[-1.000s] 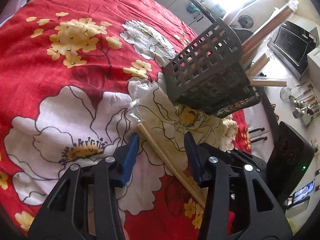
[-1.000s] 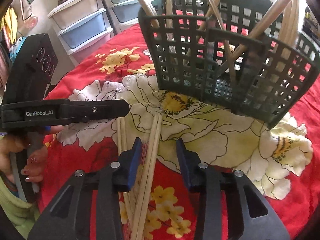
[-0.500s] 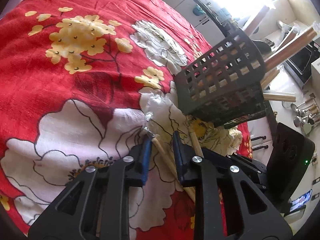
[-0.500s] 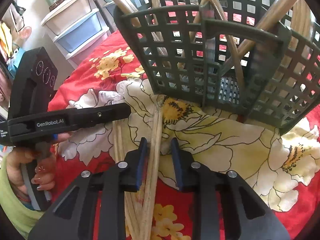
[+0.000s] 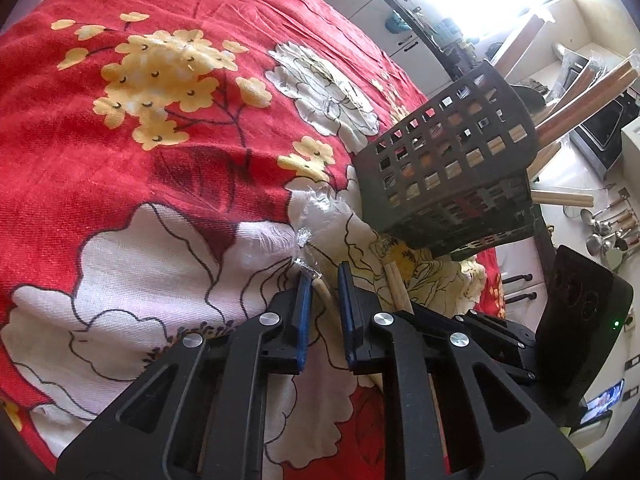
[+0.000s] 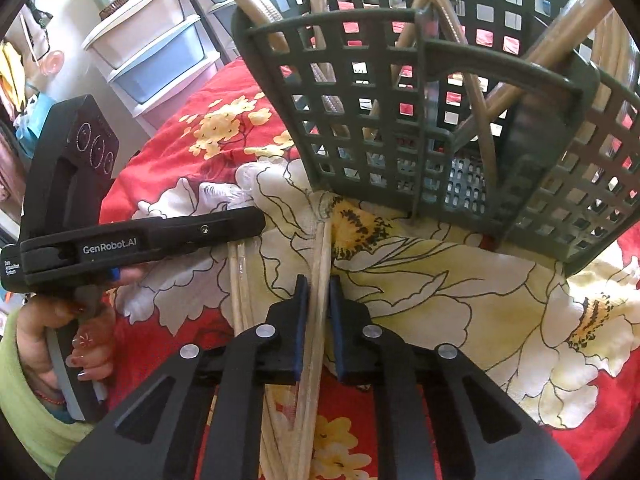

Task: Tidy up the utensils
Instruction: 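Close the left tool on a wrapped chopstick while the right tool grasps another, then lift the chopsticks upright with both tools and carry them above the caddy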

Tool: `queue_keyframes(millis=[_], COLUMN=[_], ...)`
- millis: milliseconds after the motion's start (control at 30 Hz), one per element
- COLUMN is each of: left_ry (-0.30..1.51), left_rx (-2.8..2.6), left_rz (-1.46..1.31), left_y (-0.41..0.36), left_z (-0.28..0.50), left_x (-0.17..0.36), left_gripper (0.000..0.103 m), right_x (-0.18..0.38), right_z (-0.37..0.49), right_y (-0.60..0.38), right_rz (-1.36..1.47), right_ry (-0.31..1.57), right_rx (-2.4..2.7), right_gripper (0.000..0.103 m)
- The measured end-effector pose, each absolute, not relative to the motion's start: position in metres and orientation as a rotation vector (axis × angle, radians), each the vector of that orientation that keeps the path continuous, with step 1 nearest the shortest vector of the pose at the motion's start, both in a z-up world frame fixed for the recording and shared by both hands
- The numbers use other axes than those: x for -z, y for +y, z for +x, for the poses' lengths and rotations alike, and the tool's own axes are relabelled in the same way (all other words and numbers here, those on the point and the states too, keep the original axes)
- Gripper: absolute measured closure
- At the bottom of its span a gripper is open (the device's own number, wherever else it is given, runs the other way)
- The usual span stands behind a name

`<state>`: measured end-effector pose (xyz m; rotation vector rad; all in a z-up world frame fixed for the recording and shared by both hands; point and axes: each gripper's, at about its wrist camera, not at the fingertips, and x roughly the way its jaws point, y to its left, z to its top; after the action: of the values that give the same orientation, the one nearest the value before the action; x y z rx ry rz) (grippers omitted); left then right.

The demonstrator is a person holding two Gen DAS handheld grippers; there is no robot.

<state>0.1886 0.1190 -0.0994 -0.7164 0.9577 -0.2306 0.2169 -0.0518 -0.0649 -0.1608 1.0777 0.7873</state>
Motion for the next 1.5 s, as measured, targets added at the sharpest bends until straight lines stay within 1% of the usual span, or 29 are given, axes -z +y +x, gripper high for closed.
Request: queue_keyframes(millis=[67,267,567,967,1500], left_ry=[0.951,0.924,0.817,0.713,0.582], left_rx=[0.233,0.23,0.244,0.316,0.395], left_rz=[-0.722,-0.721,-0.634,-0.586,-0.479], left_y=[0.118,0.12,0.109,0.086,0.053], left_z=[0.187,0.178,0.161,0.15,0.15], left_x=[0.099,0.092,0.048,0.001,-0.06], left_gripper=[0.095,0.095,0.097,0.099,0.1], right_x=[0.064,0.056,0.033,0.002,-0.049], right_z=[0.215,0.206,0.194,0.18,0.163], right_y=[-0.049,-0.045,-0.05,-0.089,-0.141], right_rz=[-0.156,-0.135,-0.108,-0.061,-0.009], right_ry=[1.073,1.041,0.964,0.845,0.628], right_rx=[-0.794,-0.826,-0.841,-0.818,-0.74], right_gripper=[0.097,0.097,0.097,0.097,0.097])
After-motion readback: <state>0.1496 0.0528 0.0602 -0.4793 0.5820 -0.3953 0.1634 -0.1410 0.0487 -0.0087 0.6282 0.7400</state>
